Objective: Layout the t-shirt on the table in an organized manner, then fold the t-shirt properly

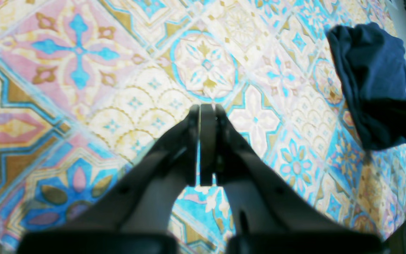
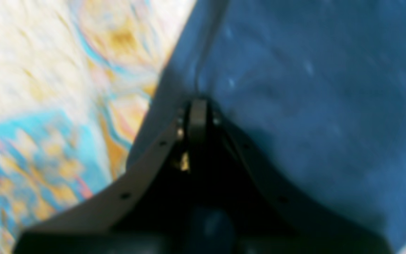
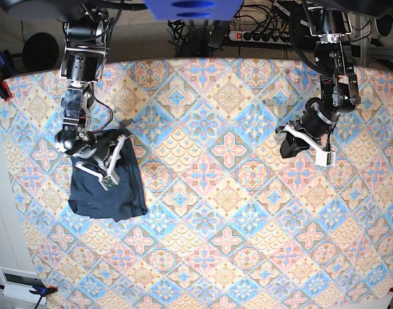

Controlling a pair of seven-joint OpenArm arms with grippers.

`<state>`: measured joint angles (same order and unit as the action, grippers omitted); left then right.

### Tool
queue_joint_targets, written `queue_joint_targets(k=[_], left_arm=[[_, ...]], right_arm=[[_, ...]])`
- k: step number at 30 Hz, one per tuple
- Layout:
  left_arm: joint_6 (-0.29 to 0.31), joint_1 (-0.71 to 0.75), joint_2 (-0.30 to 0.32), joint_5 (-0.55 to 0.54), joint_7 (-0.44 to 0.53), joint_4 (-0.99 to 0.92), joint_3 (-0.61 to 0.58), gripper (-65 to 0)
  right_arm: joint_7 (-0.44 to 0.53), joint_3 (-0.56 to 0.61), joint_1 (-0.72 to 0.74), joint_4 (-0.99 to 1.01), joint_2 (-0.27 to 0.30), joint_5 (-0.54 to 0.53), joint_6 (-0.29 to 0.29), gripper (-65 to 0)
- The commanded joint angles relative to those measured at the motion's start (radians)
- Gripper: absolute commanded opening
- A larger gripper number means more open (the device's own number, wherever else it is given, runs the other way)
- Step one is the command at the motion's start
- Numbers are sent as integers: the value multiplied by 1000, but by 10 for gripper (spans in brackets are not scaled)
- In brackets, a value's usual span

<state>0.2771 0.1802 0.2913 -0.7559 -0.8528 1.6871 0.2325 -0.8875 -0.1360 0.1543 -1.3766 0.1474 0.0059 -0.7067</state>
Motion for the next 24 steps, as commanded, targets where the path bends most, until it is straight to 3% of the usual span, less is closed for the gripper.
queue_joint_targets(k=[1,3,7,10,15,19,24], left_arm=[[7,-11,13,-12,19,23,8,-650],[7,6,13,-12,17,26,43,-650],[7,58,6,-12,17,87,110,-650],[7,120,10,-12,17,147,130,-650],[7,233,12,-12,17,227,199,-650],[7,342,7,-14,17,308,278,-650],[7,502,4,-67,17,400,345,-650]], right_arm=[[1,-35,28,-70,18,-10,9,-632],[-40,-80,24,-143,14,-39,9,-632],[-163,-170,-6,-275,5,-202,9,-632],[-215,-261,-104,-395,5,-300,9,-632],[-221,-376,-266,-504,11,-381,9,-632],[-221,-465,-408,-510,65,-470,9,-637],[-218,-555,-611,-579,67,-559,9,-649]])
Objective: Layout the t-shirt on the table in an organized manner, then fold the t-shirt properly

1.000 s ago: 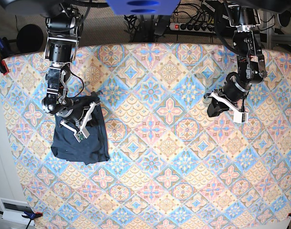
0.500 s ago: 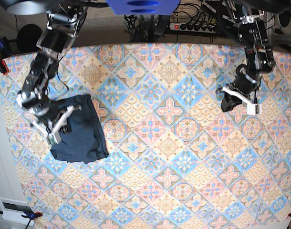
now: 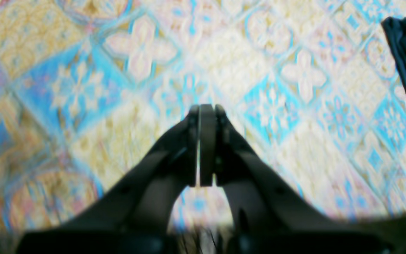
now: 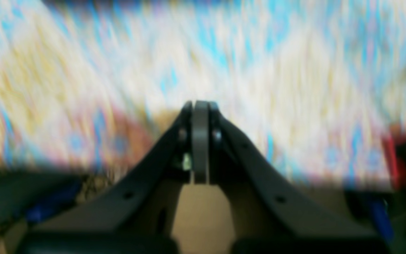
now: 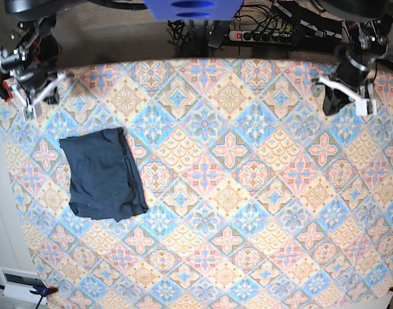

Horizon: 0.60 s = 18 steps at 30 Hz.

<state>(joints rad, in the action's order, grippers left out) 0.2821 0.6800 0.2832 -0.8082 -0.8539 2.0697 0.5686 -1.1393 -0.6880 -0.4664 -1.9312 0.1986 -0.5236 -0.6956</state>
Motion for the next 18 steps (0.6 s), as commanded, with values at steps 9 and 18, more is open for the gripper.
queue_joint_targets(k=[9,18], left_arm=[[6,264,-2,-175,23,18,170,-650],[9,392,-100,71,23,-93,156,-650]], right_arm=[[40,-75,-239,-29,14,-59,-3,-649],[120,-57,-343,37,-67,277,-3,-649]])
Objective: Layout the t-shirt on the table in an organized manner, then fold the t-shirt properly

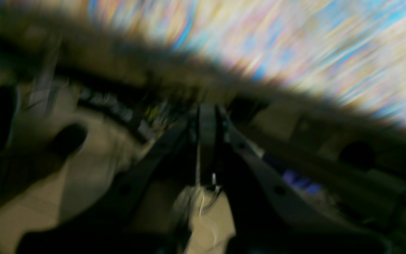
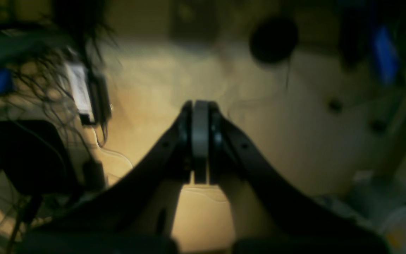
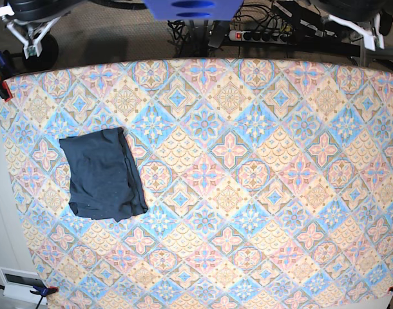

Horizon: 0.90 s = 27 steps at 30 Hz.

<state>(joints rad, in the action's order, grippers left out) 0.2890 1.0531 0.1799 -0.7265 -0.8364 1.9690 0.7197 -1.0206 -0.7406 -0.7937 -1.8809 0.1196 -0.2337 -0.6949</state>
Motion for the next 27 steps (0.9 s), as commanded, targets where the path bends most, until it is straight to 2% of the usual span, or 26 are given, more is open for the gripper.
queue_joint_targets(k=[1,6,9,14,18,27], left_arm=[[2,19,-6,32,6,-24,-2,-650],[2,-24,-12,144,29,-236,-53,-650],[2,-67,-6,196,157,-389,-133,-650],[-1,-175,23,333,357,-618,-349,-650],[-3,-281,17,407,446,-817,-473,-650],[-4,-520,19,434,636,-1213,-694,-650]], right_arm=[[35,19,-31,5,1,27,-3,-649],[181,181,-74,186,1,129,-3,-649],[250,240,-25,355,1,188,-3,-649],[339,306,101,631,2,201,-3,-649],[429,367,231,860,58,204,-3,-649],[704,499,435,1326,64,204,-3,-649]])
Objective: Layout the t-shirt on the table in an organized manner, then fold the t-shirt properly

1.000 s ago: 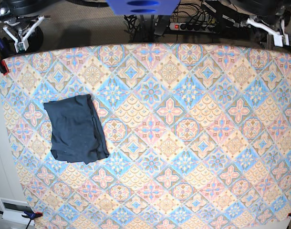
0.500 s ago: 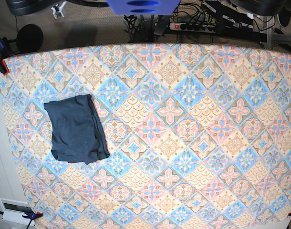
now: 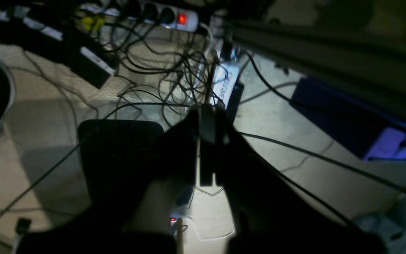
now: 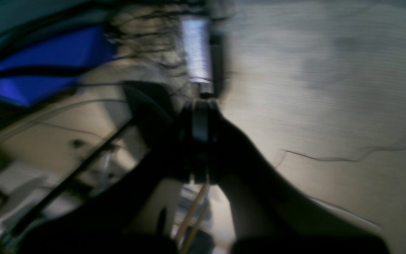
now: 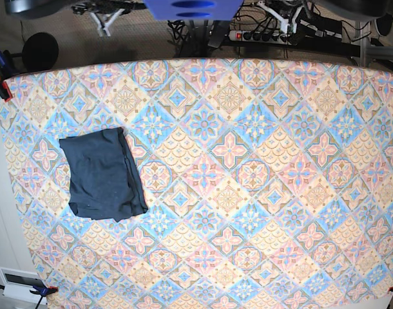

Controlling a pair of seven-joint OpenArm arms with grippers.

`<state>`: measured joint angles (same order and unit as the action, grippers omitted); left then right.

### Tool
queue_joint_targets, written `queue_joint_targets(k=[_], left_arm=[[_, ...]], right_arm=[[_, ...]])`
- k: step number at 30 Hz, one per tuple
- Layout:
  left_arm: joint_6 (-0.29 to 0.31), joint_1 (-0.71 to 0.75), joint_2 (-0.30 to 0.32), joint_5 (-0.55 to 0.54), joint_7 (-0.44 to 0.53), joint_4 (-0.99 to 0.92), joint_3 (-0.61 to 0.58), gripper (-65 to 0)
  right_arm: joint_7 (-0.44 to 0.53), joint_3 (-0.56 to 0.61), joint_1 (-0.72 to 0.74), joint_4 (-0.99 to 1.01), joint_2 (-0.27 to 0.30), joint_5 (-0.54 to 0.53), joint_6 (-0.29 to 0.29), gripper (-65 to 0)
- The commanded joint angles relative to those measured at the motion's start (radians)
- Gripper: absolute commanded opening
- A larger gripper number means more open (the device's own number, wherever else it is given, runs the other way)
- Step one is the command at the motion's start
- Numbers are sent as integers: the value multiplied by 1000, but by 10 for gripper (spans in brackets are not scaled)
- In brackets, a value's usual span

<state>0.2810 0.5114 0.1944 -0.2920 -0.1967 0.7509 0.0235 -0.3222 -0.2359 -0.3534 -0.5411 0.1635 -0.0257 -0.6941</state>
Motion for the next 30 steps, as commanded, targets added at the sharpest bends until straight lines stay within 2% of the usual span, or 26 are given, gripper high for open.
queue_joint_targets(k=[1,8,9,13,16,24,30], left_arm=[[4,11,3,-8,16,-20,-21,-650],[4,-66,0,-9,96,-136,-178,-650],[4,-89,-16,-9,104,-170,-193,-650],[4,-162,-34,-3,151,-279,-207,-650],[4,-196,-62,-2,205,-334,-208,-650],[4,-237,-80,-2,224,-353,-208,-650],[4,-254,-94,-13,227,-350,-205,-650]], right_arm=[[38,10,9,26,15,-4,-4,-649],[154,33,73,183,12,-4,-4,-648],[166,33,83,191,5,-4,-4,-648],[174,34,107,197,-63,-4,138,-648],[174,34,112,197,-69,-4,239,-648],[169,34,112,197,-69,-4,371,-648],[169,34,112,197,-71,-4,373,-648]])
